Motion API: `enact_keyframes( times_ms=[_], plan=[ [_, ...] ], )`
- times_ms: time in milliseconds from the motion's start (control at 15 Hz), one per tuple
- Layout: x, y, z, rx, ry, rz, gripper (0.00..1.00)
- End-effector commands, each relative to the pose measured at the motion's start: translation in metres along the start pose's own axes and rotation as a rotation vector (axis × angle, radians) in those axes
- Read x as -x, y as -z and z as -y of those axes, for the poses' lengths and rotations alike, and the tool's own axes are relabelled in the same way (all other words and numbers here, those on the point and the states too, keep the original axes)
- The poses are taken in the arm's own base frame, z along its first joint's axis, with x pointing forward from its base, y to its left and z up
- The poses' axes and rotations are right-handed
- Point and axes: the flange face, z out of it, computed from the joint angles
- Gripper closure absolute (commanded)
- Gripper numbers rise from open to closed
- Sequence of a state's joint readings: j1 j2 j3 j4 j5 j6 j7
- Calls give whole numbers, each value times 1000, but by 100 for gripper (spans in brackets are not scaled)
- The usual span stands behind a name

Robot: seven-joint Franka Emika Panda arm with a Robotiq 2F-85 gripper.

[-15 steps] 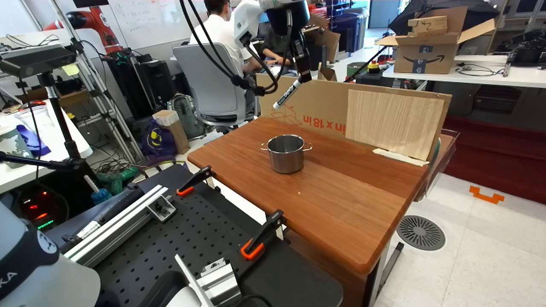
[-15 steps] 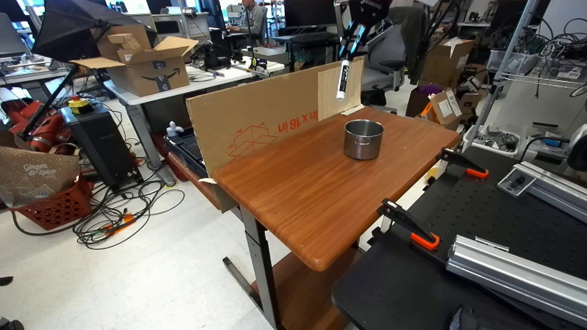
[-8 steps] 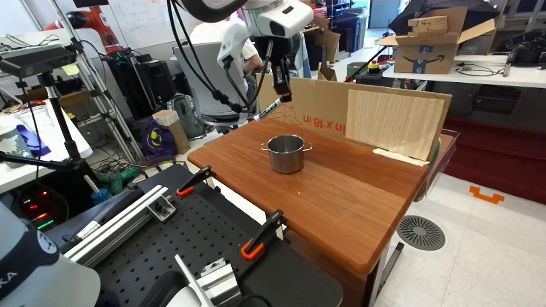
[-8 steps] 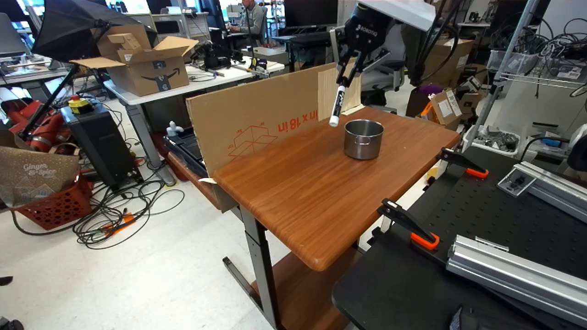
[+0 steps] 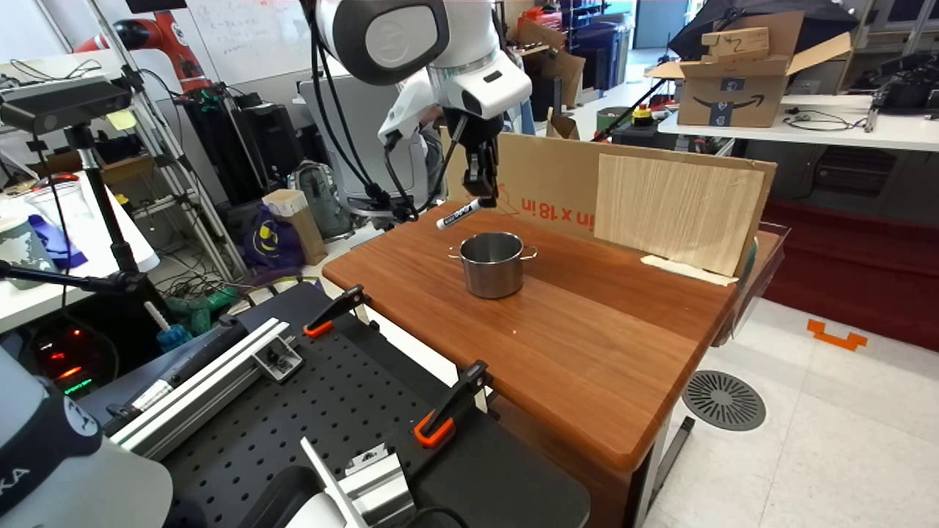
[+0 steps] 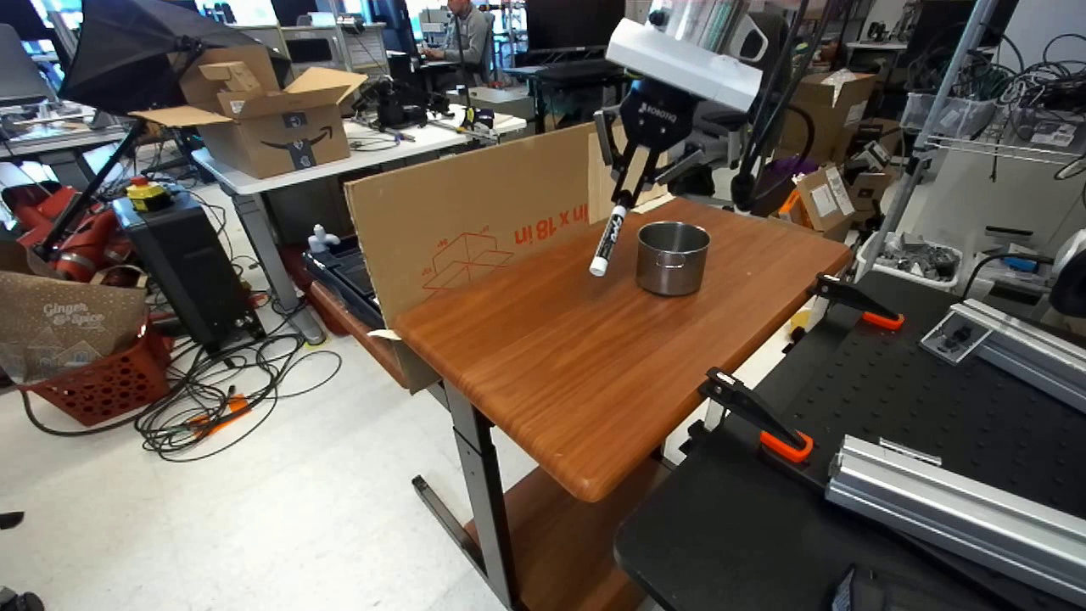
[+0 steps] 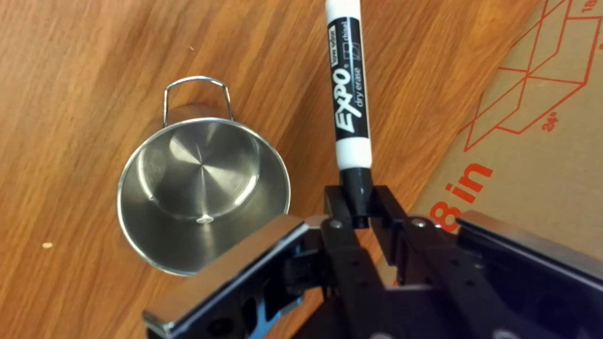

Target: Pick up the marker from the cup and put it on the table

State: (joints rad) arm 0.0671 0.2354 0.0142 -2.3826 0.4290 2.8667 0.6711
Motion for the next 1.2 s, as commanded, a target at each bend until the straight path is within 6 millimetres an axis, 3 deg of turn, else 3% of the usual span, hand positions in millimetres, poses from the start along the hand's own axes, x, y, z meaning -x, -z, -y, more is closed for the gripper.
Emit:
enact_keyframes(
  times_ms=[0,600,1133],
  plan=[
    [2,-22,15,-8,-86,-16,95],
    [21,-71,57,-3,-193,-27,95],
    [11,-119,61,62,-235,-66,95]
  ],
)
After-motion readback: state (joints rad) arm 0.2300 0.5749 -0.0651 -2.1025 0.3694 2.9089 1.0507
